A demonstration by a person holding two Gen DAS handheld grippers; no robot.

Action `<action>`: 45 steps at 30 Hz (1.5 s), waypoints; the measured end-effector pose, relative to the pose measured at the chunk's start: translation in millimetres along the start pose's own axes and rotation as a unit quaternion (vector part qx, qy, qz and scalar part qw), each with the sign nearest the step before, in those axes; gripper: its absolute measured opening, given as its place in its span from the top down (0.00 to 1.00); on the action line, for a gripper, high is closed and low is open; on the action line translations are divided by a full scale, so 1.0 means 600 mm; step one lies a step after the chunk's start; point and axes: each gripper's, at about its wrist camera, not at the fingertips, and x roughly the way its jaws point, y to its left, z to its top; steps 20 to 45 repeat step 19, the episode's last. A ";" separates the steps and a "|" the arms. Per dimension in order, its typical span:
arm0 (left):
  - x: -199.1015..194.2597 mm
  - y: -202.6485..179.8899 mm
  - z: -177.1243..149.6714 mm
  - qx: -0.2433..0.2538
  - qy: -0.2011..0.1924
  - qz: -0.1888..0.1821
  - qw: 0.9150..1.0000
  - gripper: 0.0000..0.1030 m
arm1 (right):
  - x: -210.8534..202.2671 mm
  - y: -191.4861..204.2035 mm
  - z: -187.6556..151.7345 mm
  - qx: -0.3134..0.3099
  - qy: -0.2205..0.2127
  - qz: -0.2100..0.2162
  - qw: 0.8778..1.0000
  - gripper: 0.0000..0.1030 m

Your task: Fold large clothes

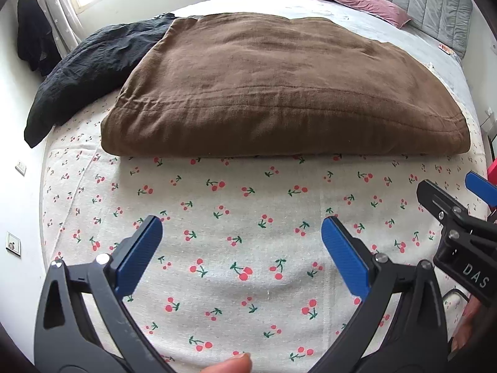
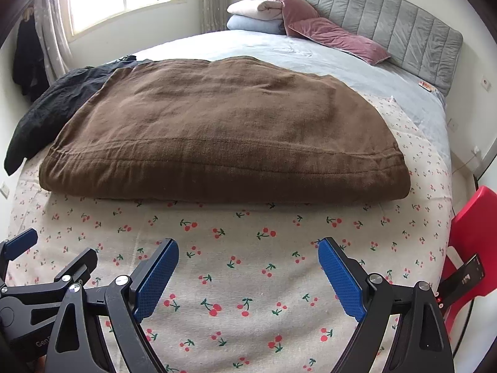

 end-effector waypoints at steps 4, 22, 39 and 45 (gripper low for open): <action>0.002 0.003 0.001 -0.002 0.000 0.004 1.000 0.01 | 0.000 0.000 0.000 -0.001 0.000 -0.002 1.000 0.10; 0.003 0.005 -0.001 0.002 0.002 0.009 1.000 0.01 | 0.006 0.004 -0.003 -0.009 0.011 -0.009 1.000 0.10; 0.003 0.005 -0.001 0.002 0.002 0.009 1.000 0.01 | 0.006 0.004 -0.003 -0.009 0.011 -0.009 1.000 0.10; 0.003 0.005 -0.001 0.002 0.002 0.009 1.000 0.01 | 0.006 0.004 -0.003 -0.009 0.011 -0.009 1.000 0.10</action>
